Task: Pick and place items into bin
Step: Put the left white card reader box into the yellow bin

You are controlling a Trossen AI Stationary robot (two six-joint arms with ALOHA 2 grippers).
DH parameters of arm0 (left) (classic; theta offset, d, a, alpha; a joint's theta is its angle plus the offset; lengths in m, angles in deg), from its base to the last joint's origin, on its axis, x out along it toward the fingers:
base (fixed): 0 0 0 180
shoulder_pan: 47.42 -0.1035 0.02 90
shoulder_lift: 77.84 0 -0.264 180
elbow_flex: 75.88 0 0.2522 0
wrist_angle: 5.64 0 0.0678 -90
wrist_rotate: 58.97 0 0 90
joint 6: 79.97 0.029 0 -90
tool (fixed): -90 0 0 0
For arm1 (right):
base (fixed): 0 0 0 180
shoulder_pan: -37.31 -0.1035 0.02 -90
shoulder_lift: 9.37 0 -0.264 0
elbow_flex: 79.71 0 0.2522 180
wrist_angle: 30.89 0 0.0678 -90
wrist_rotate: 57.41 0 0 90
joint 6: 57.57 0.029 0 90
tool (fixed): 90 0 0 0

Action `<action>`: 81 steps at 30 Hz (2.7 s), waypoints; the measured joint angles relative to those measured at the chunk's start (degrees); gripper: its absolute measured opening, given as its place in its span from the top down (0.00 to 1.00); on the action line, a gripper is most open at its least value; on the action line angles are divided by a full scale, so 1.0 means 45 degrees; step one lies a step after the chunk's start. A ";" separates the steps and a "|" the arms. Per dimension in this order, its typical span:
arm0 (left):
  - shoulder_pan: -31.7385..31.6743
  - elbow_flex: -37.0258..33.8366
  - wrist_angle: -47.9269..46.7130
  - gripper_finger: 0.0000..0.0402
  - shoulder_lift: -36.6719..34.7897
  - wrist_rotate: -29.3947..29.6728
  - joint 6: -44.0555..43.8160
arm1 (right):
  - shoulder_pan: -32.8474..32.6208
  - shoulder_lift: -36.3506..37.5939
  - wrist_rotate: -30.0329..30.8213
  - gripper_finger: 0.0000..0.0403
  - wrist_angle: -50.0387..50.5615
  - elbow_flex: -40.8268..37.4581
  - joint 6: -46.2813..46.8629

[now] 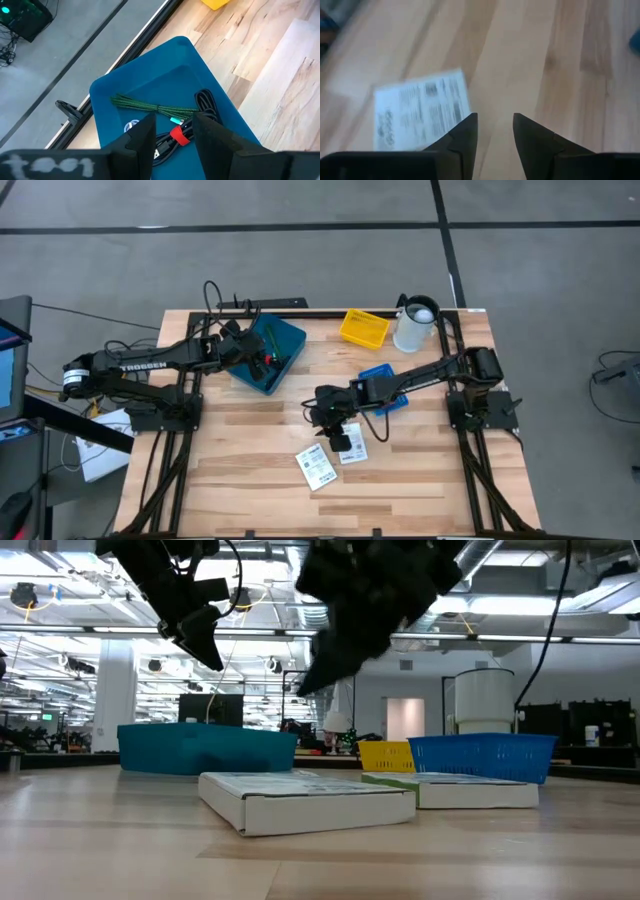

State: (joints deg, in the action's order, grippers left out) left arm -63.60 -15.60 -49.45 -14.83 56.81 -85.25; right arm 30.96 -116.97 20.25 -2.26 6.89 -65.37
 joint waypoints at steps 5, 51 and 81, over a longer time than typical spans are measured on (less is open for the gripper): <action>-0.0005 0.0000 -0.0055 0.70 0.0000 0.0000 -0.0002 | 0.0000 -0.0275 0.0107 0.71 0.0141 0.0008 0.0352; 0.0000 0.0000 -0.0033 0.70 0.0003 0.0000 0.0000 | -0.0984 -0.2709 -0.1080 0.39 -0.1015 0.0443 -0.0020; 0.0000 0.0000 -0.0004 0.70 0.0000 0.0005 0.0000 | -0.0894 -0.2990 -0.1159 0.77 -0.1384 0.0449 0.0294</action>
State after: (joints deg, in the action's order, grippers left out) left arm -63.60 -15.60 -49.47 -14.83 56.83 -85.25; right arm 26.94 -130.42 15.03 -8.49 8.91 -64.05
